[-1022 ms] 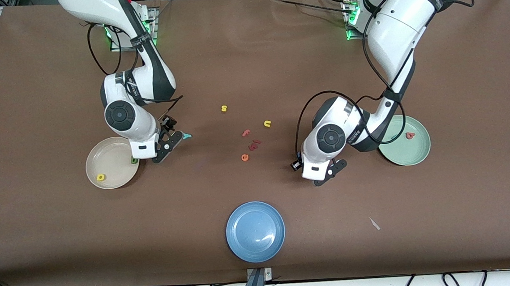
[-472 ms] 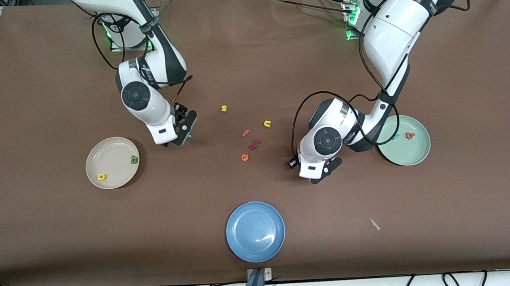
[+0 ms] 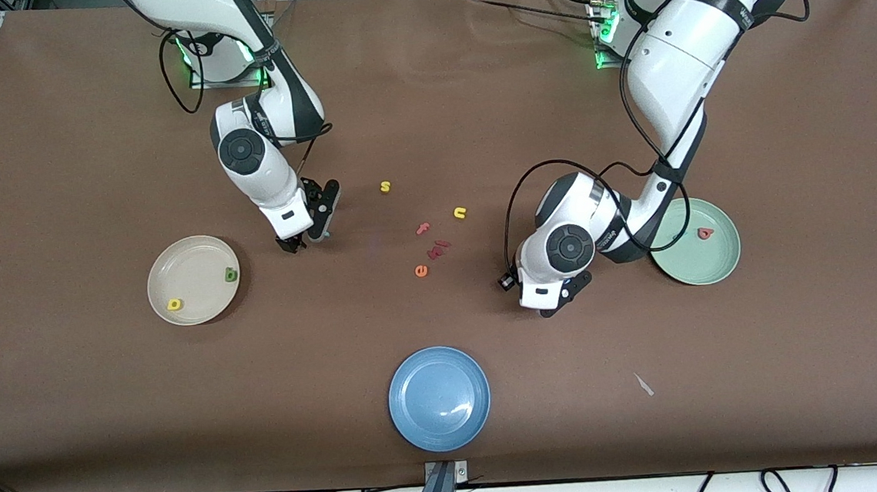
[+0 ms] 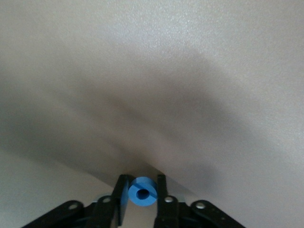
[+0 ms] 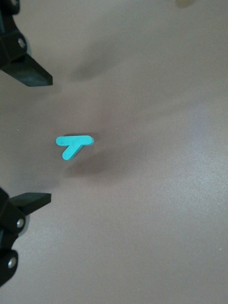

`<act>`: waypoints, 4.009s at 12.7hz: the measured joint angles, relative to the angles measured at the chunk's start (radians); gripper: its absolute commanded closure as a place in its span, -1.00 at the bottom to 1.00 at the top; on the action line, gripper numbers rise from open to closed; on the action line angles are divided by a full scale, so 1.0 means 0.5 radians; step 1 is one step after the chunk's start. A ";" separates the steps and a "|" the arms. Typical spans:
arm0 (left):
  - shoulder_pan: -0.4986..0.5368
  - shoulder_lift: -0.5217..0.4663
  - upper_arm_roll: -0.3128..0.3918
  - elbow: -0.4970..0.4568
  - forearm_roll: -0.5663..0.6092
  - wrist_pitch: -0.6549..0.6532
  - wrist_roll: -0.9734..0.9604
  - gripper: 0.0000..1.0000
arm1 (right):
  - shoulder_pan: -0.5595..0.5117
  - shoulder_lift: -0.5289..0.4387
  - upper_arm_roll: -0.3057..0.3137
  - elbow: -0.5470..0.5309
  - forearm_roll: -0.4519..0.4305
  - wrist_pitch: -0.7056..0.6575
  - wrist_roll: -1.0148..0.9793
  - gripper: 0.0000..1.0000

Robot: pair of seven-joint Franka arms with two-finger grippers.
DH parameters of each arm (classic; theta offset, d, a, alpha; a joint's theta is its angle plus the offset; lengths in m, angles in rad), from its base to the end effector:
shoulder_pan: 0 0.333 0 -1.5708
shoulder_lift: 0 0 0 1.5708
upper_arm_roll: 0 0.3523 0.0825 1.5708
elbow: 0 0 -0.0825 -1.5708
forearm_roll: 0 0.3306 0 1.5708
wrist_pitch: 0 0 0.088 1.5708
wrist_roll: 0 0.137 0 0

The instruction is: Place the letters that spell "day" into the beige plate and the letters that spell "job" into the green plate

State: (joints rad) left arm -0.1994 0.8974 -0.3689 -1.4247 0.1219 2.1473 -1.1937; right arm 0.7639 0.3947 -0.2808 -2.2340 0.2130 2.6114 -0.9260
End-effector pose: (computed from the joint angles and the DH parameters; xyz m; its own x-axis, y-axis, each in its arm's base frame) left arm 0.6152 -0.3204 0.1998 0.7648 0.6047 -0.2221 0.6126 -0.7894 -0.0397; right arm 0.4714 0.2478 0.2484 0.3192 0.9477 0.0051 0.9477 -0.3192 0.0042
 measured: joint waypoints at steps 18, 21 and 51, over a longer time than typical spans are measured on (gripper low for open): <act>1.124 -0.524 -0.086 -0.384 0.039 -0.708 0.955 0.87 | 0.006 0.128 0.063 0.030 -0.001 0.196 -0.197 1.00; 1.090 -0.468 -0.098 -0.594 0.039 -0.402 0.901 0.85 | 0.004 0.129 0.054 0.049 -0.001 0.193 -0.215 1.00; 1.097 -1.154 -0.111 0.462 0.137 -1.395 2.113 -1.00 | -0.303 0.091 -0.666 1.154 0.115 -1.623 0.312 -1.00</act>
State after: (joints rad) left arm 0.3492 0.3204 -0.4246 -1.1938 0.1902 1.4496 -0.1370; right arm 0.6122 0.4399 -0.6140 -1.6570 0.2706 1.8000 -0.7702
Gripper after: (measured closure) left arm 0.000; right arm 0.000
